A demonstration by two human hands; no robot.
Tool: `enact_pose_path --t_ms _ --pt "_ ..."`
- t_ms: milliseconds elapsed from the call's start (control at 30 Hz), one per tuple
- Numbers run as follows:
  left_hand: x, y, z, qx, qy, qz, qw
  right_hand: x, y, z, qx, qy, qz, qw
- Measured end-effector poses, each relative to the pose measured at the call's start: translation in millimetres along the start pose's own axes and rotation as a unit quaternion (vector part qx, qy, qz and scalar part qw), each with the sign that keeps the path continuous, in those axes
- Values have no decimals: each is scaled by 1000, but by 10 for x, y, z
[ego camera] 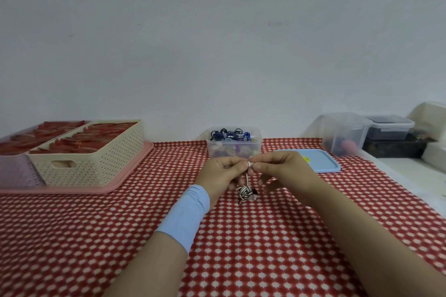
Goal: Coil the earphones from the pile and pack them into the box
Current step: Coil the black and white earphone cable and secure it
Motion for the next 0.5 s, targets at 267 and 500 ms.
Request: enact_pose_path --t_ms 267,500 --pt "17 -5 -65 11 -52 8 999 -38 -7 -8 26 48 -23 998" --pt "-26 -32 -80 0 -43 7 999 -1 -12 1 0 24 -1 1000"
Point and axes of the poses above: each hand's wrist, its own y-axis away from the middle knuckle, its own z-axis out of the palm, x = y × z, the point moved 6 cm from there along -y, towards the middle knuckle, and after that the axes turned 5 degrees about -x, right-handed, at the moved point
